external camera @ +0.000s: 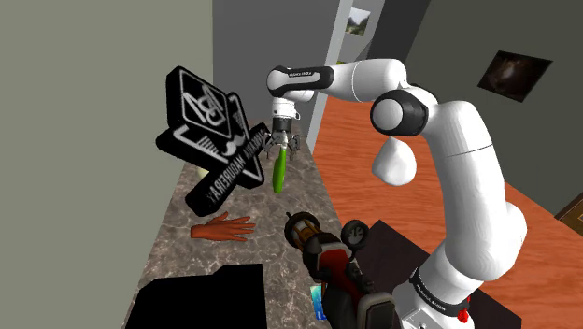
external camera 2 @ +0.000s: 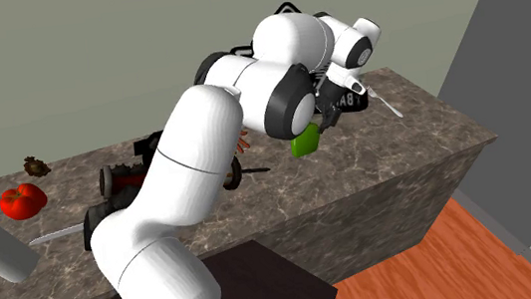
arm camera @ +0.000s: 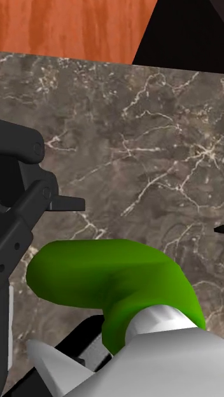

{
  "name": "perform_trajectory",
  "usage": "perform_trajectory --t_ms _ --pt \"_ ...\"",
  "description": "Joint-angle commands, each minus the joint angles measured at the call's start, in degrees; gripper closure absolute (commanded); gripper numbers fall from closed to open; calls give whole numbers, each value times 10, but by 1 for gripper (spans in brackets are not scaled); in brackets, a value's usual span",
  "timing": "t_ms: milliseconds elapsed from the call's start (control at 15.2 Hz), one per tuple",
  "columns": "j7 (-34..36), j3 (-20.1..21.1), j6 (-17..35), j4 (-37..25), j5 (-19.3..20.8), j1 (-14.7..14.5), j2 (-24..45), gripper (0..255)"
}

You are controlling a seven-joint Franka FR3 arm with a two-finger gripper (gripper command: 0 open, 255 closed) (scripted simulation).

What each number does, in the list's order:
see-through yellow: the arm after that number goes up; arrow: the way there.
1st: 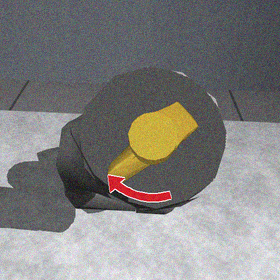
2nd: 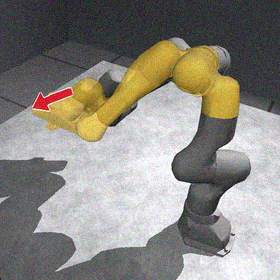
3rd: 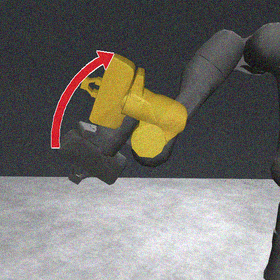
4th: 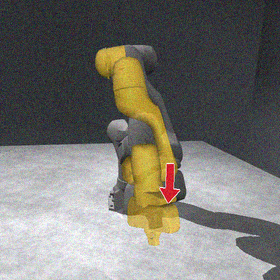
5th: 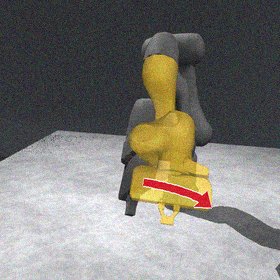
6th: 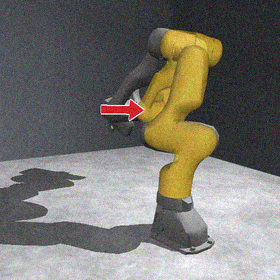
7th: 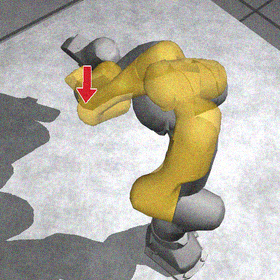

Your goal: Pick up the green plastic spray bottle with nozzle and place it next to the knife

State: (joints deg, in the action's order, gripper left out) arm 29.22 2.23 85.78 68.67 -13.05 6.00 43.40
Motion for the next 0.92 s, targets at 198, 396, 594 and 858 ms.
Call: perform_trajectory --t_ms 198,396,594,858 --pt "0 0 2 3 0 0 -1 0" --pt "0 0 2 3 0 0 -1 255" --pt "0 0 2 3 0 0 -1 255" --pt "0 0 2 3 0 0 -1 255"
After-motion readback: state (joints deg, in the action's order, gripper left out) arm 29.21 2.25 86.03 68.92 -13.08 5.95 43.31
